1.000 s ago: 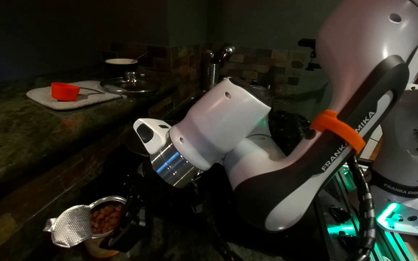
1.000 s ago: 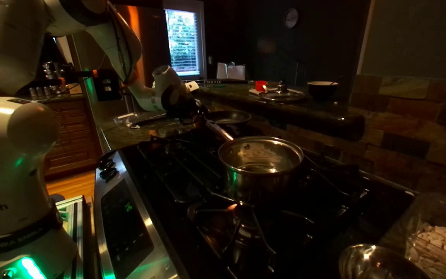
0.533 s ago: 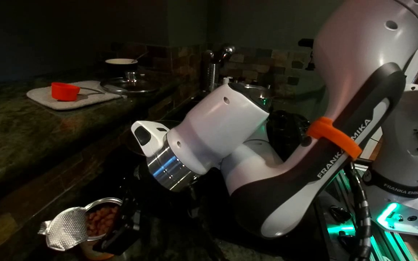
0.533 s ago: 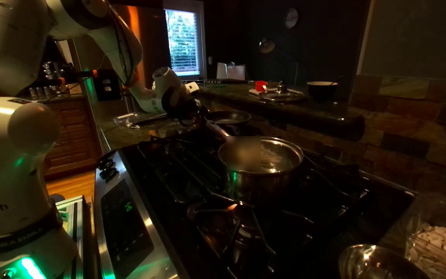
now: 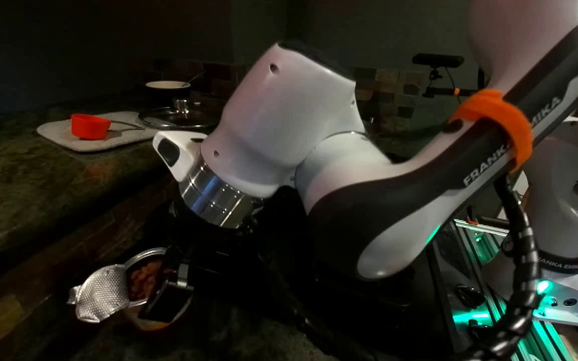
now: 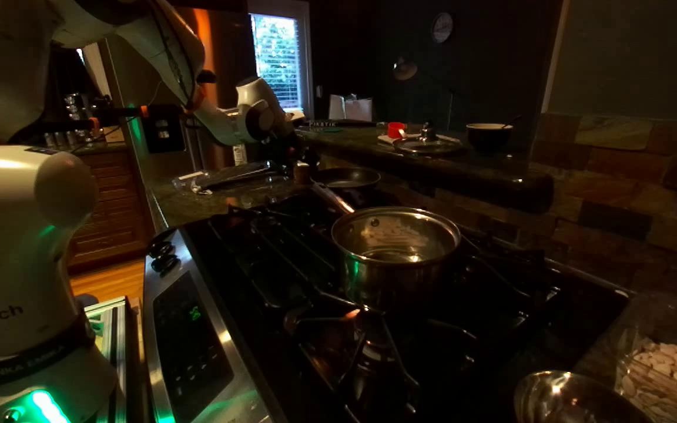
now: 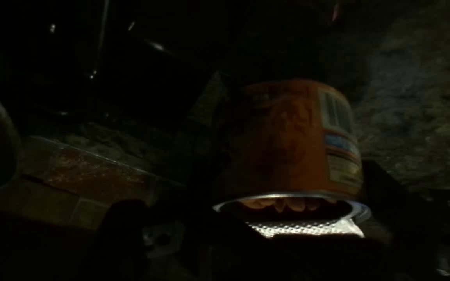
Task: Pick up the canned beans and put some beans on the frying pan
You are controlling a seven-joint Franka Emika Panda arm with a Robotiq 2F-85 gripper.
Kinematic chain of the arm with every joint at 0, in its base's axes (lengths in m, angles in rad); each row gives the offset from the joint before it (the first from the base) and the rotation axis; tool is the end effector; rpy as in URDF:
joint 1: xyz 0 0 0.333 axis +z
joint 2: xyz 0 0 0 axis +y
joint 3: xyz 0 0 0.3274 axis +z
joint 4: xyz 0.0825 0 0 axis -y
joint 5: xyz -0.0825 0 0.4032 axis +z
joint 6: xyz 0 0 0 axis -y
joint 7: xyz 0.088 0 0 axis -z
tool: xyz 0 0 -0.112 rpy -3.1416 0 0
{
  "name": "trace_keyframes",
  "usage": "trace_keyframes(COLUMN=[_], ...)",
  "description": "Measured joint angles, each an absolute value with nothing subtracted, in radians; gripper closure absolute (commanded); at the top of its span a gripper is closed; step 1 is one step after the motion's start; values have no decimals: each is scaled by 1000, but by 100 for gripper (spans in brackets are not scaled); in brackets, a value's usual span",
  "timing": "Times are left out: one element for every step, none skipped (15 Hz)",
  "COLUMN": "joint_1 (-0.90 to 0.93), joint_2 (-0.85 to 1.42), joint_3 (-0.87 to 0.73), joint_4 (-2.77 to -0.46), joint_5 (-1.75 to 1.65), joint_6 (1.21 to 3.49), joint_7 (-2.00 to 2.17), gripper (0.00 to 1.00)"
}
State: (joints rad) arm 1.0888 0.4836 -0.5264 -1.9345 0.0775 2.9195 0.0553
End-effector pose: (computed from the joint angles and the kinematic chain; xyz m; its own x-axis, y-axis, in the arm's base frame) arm 0.5658 0.3893 0.3217 0.6905 0.4810 0.5402 0.4832 -0.8625 0.1503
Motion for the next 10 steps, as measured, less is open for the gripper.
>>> trace_keyframes(joint_1=[1088, 1075, 1052, 1020, 986, 945, 903, 861, 817, 774], joint_2=[460, 435, 410, 385, 362, 342, 323, 307, 294, 281], joint_3=[-527, -511, -484, -447, -406, -361, -317, -276, -237, -200], joint_4=[-1919, -1904, -1890, -1878, -1867, -1856, -1848, -1840, -1832, -1828], joint_5=[31, -26, -68, -100, -122, -137, -147, -150, -150, -150], joint_6=[2855, 2794, 2735, 2677, 2625, 2578, 2539, 2507, 2479, 2460], joint_7=[76, 112, 136, 153, 162, 171, 176, 178, 178, 179], gripper=[31, 31, 31, 31, 31, 31, 31, 31, 31, 31])
